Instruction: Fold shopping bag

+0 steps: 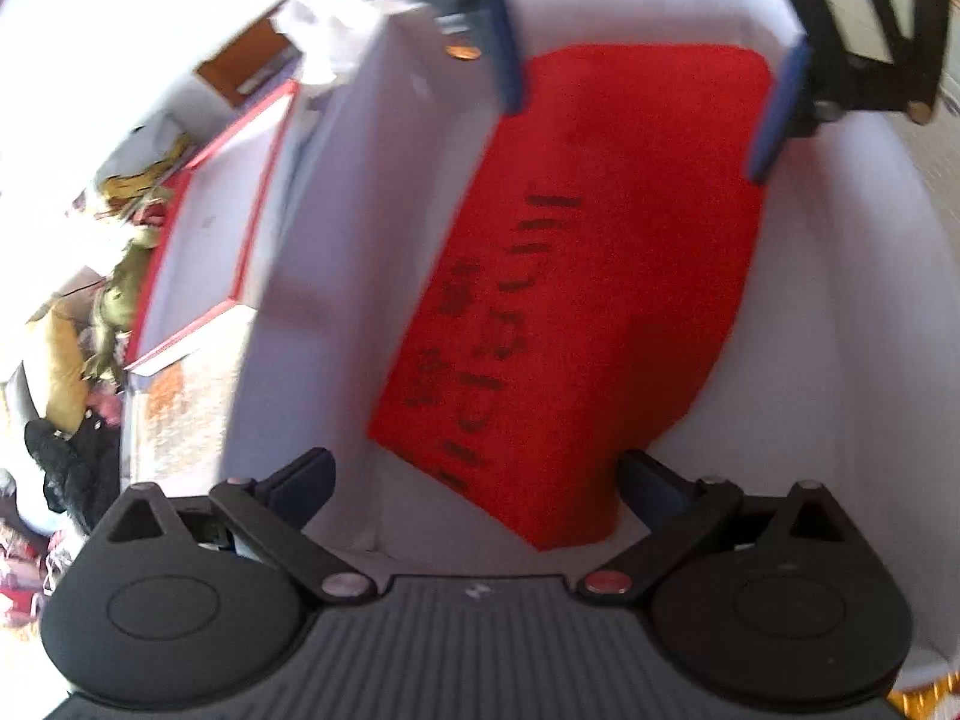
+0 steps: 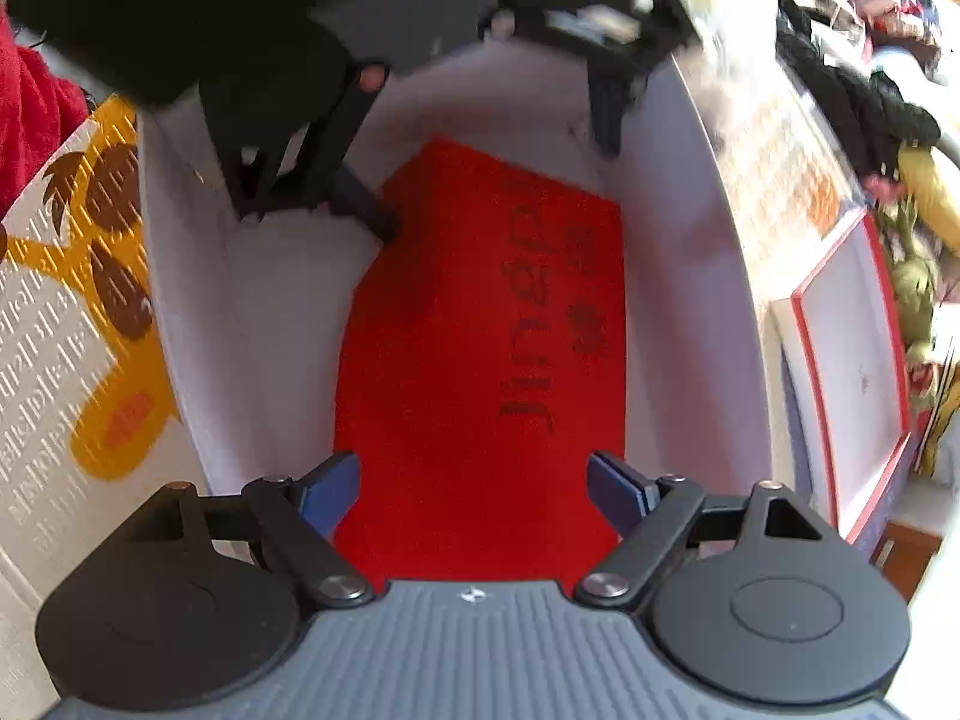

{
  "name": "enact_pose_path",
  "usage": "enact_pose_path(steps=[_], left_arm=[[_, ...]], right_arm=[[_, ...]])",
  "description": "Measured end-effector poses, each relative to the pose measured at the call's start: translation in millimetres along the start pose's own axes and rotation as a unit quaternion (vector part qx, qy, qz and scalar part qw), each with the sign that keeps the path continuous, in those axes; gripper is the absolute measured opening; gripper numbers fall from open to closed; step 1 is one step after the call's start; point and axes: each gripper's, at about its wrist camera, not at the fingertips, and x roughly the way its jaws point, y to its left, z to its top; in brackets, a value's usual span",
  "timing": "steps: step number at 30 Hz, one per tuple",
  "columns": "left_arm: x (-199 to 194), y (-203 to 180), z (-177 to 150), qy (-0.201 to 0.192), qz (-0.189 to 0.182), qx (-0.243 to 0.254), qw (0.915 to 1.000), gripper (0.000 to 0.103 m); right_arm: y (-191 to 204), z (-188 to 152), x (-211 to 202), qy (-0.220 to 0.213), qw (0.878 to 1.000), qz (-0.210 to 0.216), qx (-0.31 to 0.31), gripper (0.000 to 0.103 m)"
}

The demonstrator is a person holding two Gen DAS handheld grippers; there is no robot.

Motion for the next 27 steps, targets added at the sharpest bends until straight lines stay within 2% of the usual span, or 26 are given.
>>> enact_pose_path(steps=[3, 4, 12, 15, 17, 22, 27], left_arm=[[4.0, 8.2, 1.5, 0.001, 0.003, -0.02, 0.9998, 0.1], [5.1, 10.2, 2.3, 0.0, 0.005, -0.025, 0.9997, 0.1], [8.4, 22.7, 8.7, -0.016, 0.011, -0.055, 0.9983, 0.097], [7.2, 27.0, 9.2, -0.022, 0.017, -0.065, 0.9975, 0.096], [5.1, 30.9, 8.7, -0.025, 0.015, -0.074, 0.9968, 0.095], [0.4, 41.3, 10.5, -0.036, 0.011, -0.1, 0.9943, 0.092], [0.8, 51.8, 10.9, -0.046, 0.005, -0.116, 0.9922, 0.091]], right_arm=[[-7.2, -6.5, 0.9, -0.002, 0.999, 0.034, 0.021, 0.085], [-8.0, -6.5, 0.2, -0.005, 0.999, 0.032, 0.021, 0.085], [-19.0, 4.5, -0.5, -0.028, 0.999, -0.038, 0.004, 0.086], [-23.3, 8.1, 1.9, -0.023, 0.996, -0.082, -0.013, 0.087], [-27.7, 8.9, 4.5, -0.005, 0.996, -0.08, -0.031, 0.087], [-49.5, 10.1, 14.6, 0.027, 0.999, -0.045, -0.009, 0.087], [-72.3, 6.8, 34.8, 0.041, 0.994, -0.099, -0.01, 0.087]])
